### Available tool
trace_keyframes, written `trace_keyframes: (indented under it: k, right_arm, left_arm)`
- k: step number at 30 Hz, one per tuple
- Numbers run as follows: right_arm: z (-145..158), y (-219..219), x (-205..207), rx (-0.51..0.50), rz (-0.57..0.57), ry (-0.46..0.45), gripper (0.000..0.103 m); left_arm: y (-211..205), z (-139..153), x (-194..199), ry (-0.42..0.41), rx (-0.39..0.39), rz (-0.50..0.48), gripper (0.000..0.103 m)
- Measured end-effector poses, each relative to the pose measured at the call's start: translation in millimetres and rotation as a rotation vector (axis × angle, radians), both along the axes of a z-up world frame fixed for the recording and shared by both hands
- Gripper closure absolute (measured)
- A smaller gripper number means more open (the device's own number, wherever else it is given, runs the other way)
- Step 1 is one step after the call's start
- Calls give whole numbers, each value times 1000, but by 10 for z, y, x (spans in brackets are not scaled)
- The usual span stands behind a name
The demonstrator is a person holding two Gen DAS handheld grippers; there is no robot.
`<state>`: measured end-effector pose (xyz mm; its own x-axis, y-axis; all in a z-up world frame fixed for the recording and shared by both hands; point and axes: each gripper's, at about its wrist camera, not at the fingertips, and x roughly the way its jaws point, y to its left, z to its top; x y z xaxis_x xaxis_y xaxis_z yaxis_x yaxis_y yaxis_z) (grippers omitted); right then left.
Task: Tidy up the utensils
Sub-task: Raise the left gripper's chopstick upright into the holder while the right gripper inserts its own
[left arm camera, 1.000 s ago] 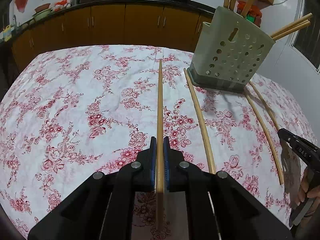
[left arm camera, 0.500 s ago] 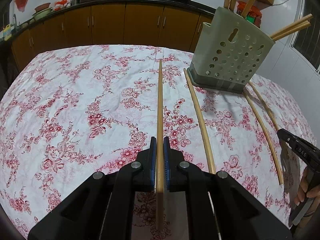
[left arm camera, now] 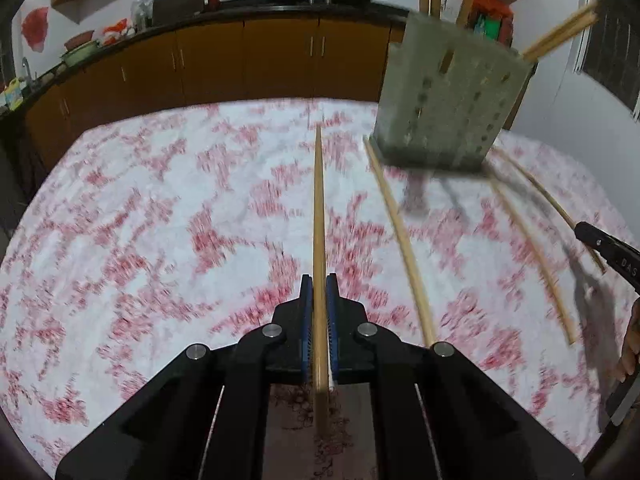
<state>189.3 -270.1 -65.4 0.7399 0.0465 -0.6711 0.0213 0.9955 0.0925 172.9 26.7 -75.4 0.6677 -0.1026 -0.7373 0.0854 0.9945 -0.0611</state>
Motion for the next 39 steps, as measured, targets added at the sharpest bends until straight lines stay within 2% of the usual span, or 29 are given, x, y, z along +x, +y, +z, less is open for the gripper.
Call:
trace_keyframes:
  k: [7, 13, 18, 28, 39]
  right_arm:
    - [748, -59, -185, 26, -9, -217, 95]
    - [1106, -77, -272, 35, -19, -315, 95]
    - [1192, -63, -267, 32, -23, -333, 95]
    - [1242, -35, -258, 35, -16, -347, 95]
    - [1960, 22, -499, 145, 90, -490, 95]
  left_arm:
    - [162, 686, -80, -184, -92, 52, 95]
    - [291, 1163, -115, -307, -158, 94, 96]
    - [275, 1261, -142, -339, -149, 95, 96]
    - [274, 1265, -121, -342, -150, 85, 96]
    - [-9, 1819, -384, -459, -216, -69, 96]
